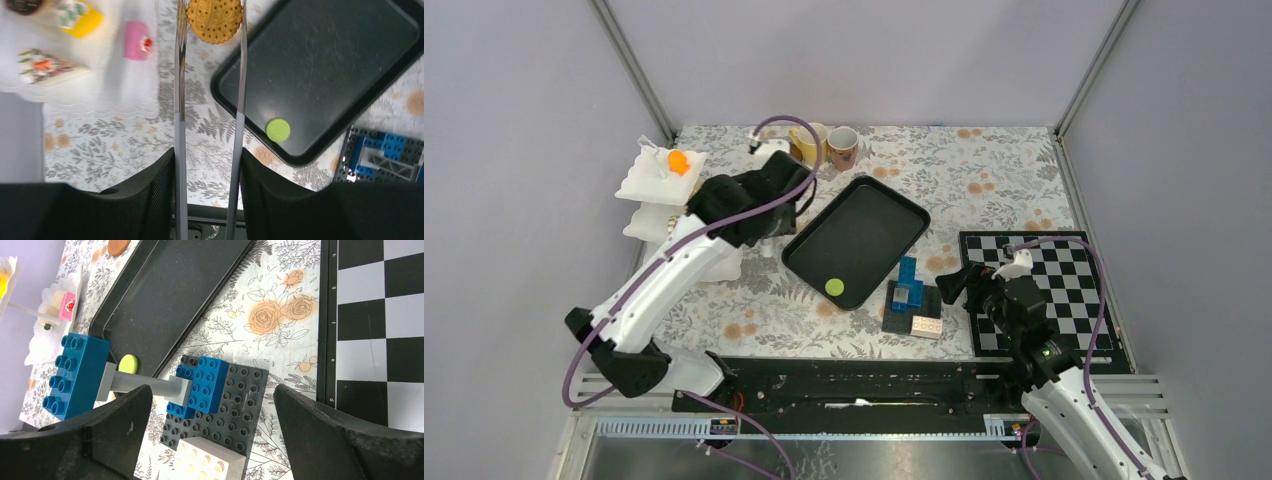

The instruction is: Serve the afternoon tea

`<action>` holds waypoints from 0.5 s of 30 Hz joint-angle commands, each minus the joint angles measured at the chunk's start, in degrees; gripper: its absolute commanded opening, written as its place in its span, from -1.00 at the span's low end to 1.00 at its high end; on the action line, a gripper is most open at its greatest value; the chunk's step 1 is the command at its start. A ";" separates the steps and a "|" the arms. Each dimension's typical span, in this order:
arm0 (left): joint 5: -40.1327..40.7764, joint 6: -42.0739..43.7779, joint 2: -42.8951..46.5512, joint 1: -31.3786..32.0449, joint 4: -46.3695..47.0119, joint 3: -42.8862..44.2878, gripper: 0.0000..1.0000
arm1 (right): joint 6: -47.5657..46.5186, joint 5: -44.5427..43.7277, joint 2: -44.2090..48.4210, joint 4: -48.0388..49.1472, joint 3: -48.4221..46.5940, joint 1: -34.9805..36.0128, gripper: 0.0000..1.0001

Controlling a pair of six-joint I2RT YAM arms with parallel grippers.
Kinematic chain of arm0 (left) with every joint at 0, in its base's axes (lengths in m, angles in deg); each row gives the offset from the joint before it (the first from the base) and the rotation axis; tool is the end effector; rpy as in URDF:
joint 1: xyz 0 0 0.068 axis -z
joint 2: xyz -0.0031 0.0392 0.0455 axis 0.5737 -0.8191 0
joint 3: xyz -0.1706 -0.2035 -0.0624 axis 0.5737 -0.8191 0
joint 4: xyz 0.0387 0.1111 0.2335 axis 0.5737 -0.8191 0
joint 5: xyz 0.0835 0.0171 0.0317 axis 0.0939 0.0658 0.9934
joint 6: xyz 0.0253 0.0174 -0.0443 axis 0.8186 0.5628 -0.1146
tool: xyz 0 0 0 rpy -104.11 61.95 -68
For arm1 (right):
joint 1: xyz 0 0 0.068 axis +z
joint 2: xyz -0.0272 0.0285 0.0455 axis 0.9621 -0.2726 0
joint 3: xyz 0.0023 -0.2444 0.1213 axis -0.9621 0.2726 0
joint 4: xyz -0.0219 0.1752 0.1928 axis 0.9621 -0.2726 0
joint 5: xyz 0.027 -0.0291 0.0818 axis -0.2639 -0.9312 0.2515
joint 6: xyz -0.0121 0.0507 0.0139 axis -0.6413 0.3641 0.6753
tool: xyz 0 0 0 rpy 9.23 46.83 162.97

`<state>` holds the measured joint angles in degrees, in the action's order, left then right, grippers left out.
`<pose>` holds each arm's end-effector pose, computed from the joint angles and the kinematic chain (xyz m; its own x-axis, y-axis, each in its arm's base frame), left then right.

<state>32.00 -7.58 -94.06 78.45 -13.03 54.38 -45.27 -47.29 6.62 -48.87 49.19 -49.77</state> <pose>0.1955 -0.1595 0.4028 -0.7366 0.0266 -0.6758 -0.0346 0.9964 0.0769 0.1175 0.0522 0.2088 -0.4239 0.4110 -0.8071 -0.1874 0.8320 0.5221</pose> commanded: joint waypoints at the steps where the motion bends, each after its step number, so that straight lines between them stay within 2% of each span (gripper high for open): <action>1: 12.08 -3.69 3.45 -0.98 -7.96 6.49 -1.00 | -0.12 1.35 0.07 2.49 0.12 0.43 0.97; 9: 13.93 -0.46 6.82 -10.80 -9.85 9.45 -1.00 | -0.18 1.41 0.46 2.47 0.22 0.39 0.97; 15: 15.50 2.47 8.70 -15.64 -8.74 11.22 -1.00 | -0.13 1.38 0.28 2.51 0.11 0.38 0.97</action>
<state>43.65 -7.98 -88.09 64.81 -23.50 61.92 -45.25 -46.48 6.73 -48.87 49.23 -49.77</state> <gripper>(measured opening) 0.469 0.985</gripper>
